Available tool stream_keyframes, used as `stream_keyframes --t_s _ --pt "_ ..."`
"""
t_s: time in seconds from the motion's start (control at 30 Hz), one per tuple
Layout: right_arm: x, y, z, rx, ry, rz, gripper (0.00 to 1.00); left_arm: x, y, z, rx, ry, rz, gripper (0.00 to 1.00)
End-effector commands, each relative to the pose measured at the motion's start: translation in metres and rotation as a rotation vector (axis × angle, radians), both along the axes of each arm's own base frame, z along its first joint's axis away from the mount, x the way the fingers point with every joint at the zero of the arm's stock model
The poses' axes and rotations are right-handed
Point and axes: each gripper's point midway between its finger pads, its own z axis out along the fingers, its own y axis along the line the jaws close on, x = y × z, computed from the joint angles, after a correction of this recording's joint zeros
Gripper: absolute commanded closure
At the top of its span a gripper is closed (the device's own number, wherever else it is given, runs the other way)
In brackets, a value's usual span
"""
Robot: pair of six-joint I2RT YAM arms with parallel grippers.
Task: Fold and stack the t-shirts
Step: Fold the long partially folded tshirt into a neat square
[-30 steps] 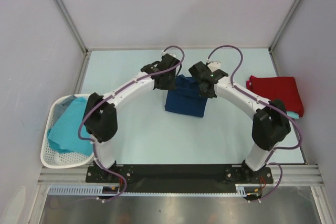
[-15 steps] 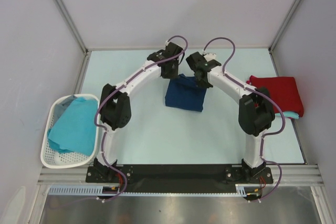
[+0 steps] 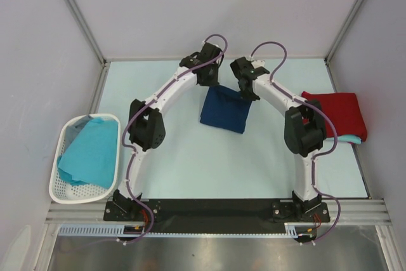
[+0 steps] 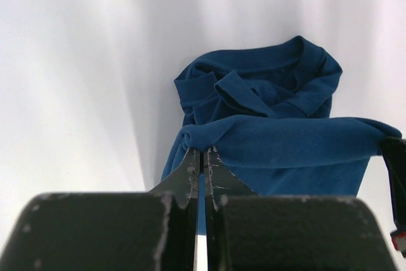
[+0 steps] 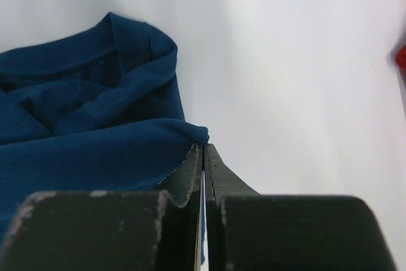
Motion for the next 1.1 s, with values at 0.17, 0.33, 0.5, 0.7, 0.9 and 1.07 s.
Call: stream_keyframes --t_s 0.17,0.33,0.5,0.7,0.9,1.07 --pt "0.036 0.005 -0.008 0.002 -0.029 0.015 1.0 0.021 0.0 -0.012 -0.011 -0.004 -0.02 0.99" --pt "0.049 0.007 -0.008 0.01 -0.037 0.015 1.0 0.031 0.001 -0.015 -0.031 -0.005 -0.019 0.99" --pt "0.055 0.006 -0.014 0.017 -0.031 0.009 1.0 0.041 0.001 -0.016 -0.052 -0.014 -0.017 0.98" --pt "0.055 0.0 -0.027 0.021 -0.001 -0.012 0.77 0.041 0.003 -0.028 -0.059 0.018 -0.006 0.89" --pt "0.058 0.0 0.005 0.036 -0.073 -0.008 0.29 0.042 0.009 0.003 -0.058 -0.043 0.031 0.7" --pt "0.048 0.009 0.031 0.041 -0.109 0.027 0.21 0.03 0.016 0.034 -0.07 -0.079 0.044 0.63"
